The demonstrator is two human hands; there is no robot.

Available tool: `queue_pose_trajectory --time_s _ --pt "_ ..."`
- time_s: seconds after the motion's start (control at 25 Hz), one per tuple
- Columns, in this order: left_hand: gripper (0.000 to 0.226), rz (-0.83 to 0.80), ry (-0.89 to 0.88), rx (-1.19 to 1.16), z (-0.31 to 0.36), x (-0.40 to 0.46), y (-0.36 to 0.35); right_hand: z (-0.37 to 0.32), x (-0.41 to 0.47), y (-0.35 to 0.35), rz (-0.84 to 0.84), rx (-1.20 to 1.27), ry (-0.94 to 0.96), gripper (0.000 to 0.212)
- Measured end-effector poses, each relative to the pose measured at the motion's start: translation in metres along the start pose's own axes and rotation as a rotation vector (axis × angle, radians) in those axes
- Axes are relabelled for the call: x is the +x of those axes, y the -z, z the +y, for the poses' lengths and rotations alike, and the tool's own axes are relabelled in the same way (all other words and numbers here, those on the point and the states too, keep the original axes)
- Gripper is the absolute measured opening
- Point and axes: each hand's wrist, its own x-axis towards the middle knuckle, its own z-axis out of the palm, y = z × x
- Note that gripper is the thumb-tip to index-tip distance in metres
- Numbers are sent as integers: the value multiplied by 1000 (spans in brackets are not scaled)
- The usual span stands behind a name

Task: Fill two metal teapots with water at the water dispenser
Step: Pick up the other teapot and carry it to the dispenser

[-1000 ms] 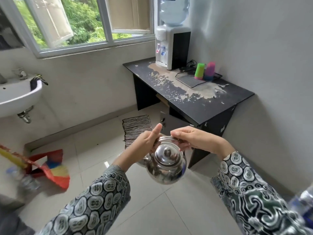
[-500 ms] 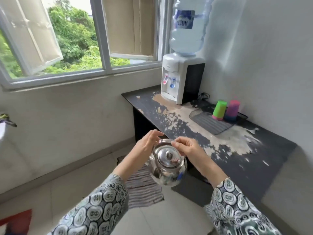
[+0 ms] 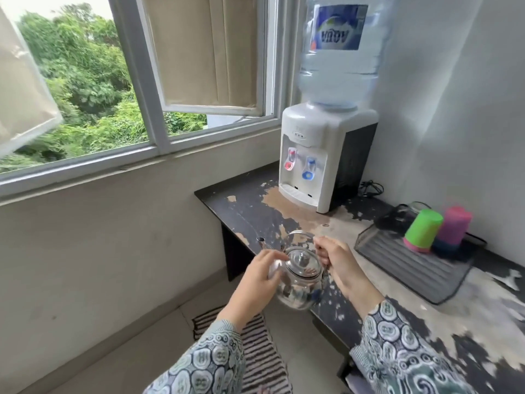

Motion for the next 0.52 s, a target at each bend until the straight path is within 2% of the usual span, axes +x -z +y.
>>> queue_pose_trajectory --time_s 0.16,0.32,0.52 --pt "39 -133 -23 144 -53 91 -9 3 110 -17 -55 -26 -21 29" --pt "58 -242 62 243 -102 175 -10 8 202 -37 -34 -5 -79 31" --pt "67 -255 108 221 -152 243 -4 16 282 -59 38 14 -131 26"
